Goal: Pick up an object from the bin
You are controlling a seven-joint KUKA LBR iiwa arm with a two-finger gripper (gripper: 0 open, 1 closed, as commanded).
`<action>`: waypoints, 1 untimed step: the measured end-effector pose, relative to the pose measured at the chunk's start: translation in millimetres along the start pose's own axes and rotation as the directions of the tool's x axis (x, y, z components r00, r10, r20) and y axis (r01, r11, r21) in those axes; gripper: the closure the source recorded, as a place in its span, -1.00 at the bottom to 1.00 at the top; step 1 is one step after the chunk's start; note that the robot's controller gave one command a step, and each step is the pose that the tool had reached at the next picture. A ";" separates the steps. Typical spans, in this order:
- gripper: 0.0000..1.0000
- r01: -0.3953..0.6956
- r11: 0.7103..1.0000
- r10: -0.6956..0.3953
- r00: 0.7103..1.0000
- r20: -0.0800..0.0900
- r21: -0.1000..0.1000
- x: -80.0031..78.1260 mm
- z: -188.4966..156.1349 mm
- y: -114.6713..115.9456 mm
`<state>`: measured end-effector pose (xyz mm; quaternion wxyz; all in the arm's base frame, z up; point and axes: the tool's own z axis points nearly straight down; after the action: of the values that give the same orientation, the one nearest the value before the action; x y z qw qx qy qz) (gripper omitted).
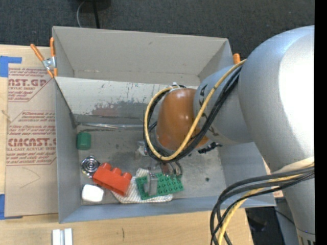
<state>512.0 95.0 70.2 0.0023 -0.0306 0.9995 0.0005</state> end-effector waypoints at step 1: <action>-1.00 -0.031 1.000 0.031 1.000 0.002 0.005 2.2 -0.1 24.3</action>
Offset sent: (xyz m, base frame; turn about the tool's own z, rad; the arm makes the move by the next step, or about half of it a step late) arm 0.0257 0.0992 0.0041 -0.0458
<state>508.3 119.1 70.3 0.0031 -0.0151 0.9999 -0.0017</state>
